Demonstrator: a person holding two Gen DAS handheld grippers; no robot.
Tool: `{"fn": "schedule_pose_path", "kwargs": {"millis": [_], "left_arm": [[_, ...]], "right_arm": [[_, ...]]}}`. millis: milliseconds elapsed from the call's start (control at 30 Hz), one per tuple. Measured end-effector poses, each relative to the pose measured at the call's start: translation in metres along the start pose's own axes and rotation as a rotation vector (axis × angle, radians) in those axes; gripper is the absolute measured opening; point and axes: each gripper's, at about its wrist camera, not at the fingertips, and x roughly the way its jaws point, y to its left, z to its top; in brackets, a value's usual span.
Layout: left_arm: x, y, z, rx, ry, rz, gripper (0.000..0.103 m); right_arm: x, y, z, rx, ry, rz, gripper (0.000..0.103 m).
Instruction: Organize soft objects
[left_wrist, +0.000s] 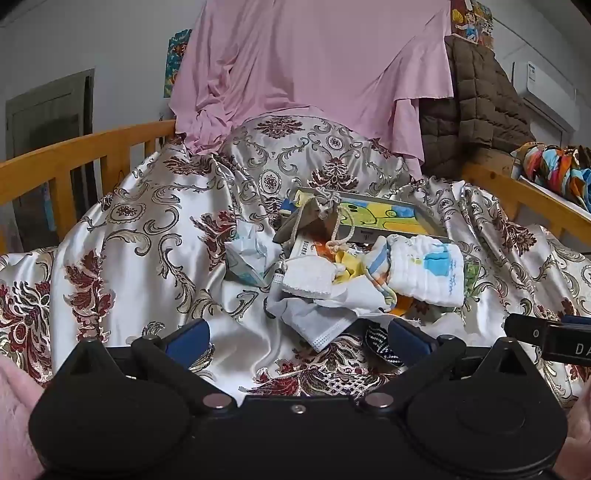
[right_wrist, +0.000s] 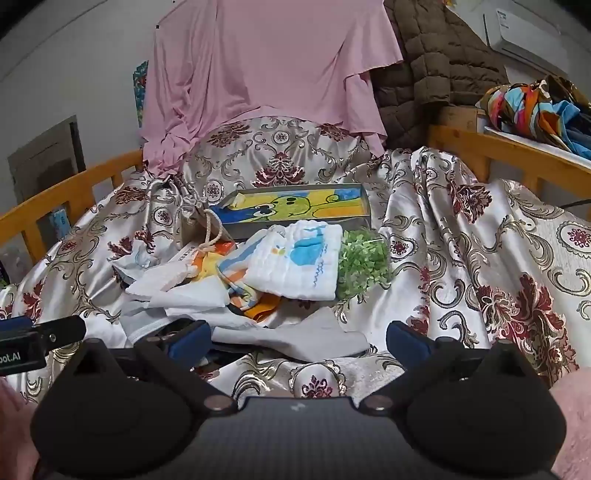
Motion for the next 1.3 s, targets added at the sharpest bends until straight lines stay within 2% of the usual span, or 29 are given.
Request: {"fn": "schedule_pose_path", "kwargs": {"millis": [1300], "left_arm": [[-0.0017,-0.0006,-0.0010,-0.002,-0.002,-0.010,0.102]], "right_arm": [[-0.0024,0.0011,-0.0002,0.007,-0.004,0.008,0.103]]}}
